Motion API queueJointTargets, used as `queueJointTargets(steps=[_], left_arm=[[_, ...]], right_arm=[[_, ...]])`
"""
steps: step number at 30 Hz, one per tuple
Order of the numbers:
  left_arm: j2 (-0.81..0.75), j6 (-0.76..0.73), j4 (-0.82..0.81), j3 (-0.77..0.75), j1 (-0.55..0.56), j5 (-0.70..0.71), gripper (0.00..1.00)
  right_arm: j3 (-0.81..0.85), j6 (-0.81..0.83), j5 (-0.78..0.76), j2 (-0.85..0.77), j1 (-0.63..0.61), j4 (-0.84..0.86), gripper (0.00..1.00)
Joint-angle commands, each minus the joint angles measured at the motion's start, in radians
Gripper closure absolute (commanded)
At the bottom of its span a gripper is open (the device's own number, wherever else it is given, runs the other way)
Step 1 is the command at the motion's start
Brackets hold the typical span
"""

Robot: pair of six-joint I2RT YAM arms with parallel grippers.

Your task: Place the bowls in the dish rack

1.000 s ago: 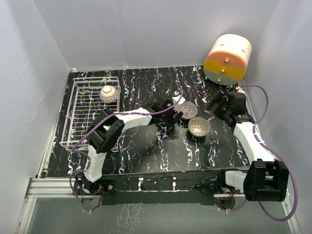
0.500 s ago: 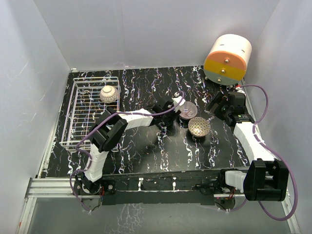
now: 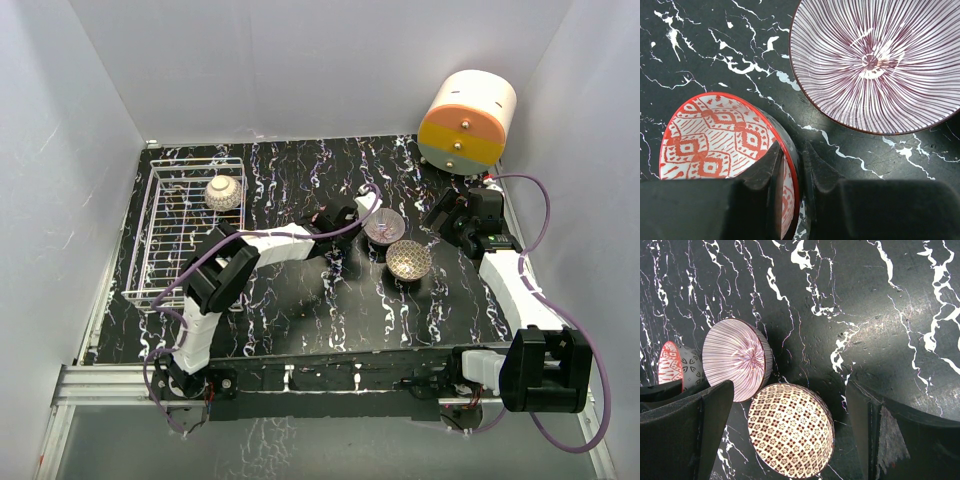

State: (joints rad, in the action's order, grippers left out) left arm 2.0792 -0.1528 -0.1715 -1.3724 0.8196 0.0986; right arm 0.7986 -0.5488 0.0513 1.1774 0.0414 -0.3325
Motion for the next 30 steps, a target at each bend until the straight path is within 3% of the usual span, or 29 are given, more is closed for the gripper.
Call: queueJointTargets(steps=[1,9,16,19,24,30], left_arm=[[-0.030,0.055,0.106,0.032,-0.004,-0.020,1.00],[-0.270,0.166,0.086,0.073,-0.074,-0.030,1.00],[-0.573,0.304,-0.012,0.168,-0.221,-0.219,1.00],[-0.666,0.403,-0.050,0.207,-0.327,-0.329,1.00],[-0.823,0.648,-0.246,0.371,-0.576,-0.483,1.00],[-0.883,0.978,-0.464,0.535,-0.808,-0.604,1.00]], right_arm=[[0.010,0.004,-0.023,-0.031,0.006,0.039,0.02],[0.010,0.004,-0.024,-0.034,0.005,0.035,0.02],[0.006,0.001,-0.015,-0.029,0.006,0.038,0.02],[0.008,0.001,-0.007,-0.029,0.006,0.037,0.02],[0.007,0.003,0.005,-0.032,0.006,0.034,0.02],[0.007,0.006,0.017,-0.041,0.006,0.029,0.02]])
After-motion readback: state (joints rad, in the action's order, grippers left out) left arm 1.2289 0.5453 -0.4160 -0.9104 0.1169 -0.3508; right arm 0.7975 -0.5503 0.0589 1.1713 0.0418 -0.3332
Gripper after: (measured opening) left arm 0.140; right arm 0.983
